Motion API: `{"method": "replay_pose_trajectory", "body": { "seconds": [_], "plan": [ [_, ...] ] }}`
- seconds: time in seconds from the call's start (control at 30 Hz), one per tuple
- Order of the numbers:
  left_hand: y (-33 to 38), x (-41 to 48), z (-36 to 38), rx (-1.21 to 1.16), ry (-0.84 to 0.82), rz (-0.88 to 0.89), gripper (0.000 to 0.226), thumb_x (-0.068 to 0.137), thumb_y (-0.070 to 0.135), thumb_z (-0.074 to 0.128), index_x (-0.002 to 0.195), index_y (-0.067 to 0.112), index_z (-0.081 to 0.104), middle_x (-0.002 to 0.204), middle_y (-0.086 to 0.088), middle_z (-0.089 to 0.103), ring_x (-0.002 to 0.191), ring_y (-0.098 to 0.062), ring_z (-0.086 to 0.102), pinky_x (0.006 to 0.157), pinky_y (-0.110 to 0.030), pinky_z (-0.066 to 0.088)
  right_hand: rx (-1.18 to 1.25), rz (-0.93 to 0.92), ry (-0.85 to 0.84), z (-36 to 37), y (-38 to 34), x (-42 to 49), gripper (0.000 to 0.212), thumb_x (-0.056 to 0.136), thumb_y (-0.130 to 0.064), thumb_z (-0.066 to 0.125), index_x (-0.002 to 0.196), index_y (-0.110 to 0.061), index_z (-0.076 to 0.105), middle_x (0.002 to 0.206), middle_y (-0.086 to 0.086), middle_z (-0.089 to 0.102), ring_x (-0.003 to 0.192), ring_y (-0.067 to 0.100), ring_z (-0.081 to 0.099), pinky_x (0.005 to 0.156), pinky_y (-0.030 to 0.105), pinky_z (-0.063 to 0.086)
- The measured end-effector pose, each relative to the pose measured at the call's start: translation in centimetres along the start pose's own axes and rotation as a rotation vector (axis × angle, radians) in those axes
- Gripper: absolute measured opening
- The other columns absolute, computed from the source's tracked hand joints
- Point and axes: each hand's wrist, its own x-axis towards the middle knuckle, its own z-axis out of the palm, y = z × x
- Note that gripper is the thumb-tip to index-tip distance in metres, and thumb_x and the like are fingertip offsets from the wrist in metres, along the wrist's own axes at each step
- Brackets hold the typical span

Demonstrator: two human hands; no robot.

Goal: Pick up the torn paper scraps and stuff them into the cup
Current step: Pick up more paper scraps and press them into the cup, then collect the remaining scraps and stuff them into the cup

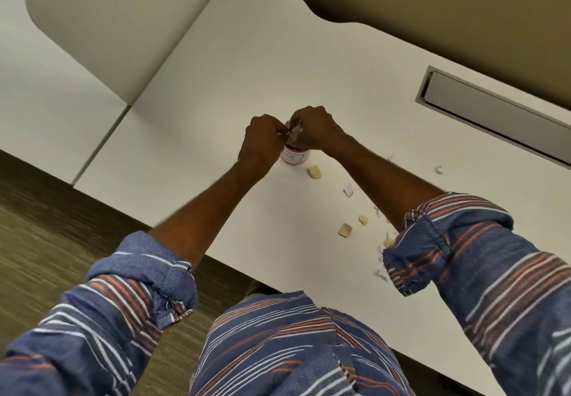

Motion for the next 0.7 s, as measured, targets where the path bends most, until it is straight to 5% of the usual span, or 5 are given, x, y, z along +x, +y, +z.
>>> {"method": "replay_pose_trajectory", "body": {
  "seconds": [0.2,0.47,0.7],
  "plan": [
    [1.5,0.7,-0.5,0.082,-0.032,0.051,0.022,0.089,0.01,0.062,0.104,0.005,0.077,0.103,-0.015,0.075,0.093,-0.03,0.07,0.079,-0.031,0.053,0.019,0.032,-0.06,-2.1,-0.9,0.1,0.038,0.089,-0.026,0.065,0.123,-0.008,0.062,0.128,0.01,0.064,0.12,0.027,0.06,0.096,0.036,0.051],
    [3.5,1.3,-0.1,0.132,-0.111,0.069,0.016,0.081,0.008,0.068,0.093,0.002,0.076,0.092,-0.019,0.075,0.085,-0.034,0.071,0.065,-0.027,0.047,0.092,0.077,-0.059,-3.2,-0.1,-0.7,0.038,0.09,-0.018,0.062,0.122,0.003,0.061,0.123,0.021,0.066,0.113,0.032,0.065,0.097,0.043,0.056],
    [3.3,1.0,1.0,0.137,-0.14,0.036,0.029,0.082,0.028,0.073,0.088,0.0,0.072,0.09,-0.021,0.071,0.085,-0.034,0.068,0.063,-0.027,0.039,0.118,0.076,-0.042,-3.0,0.6,-1.0,0.04,0.086,-0.007,0.061,0.125,0.004,0.06,0.127,0.022,0.064,0.117,0.033,0.062,0.099,0.044,0.055]
  ]
}}
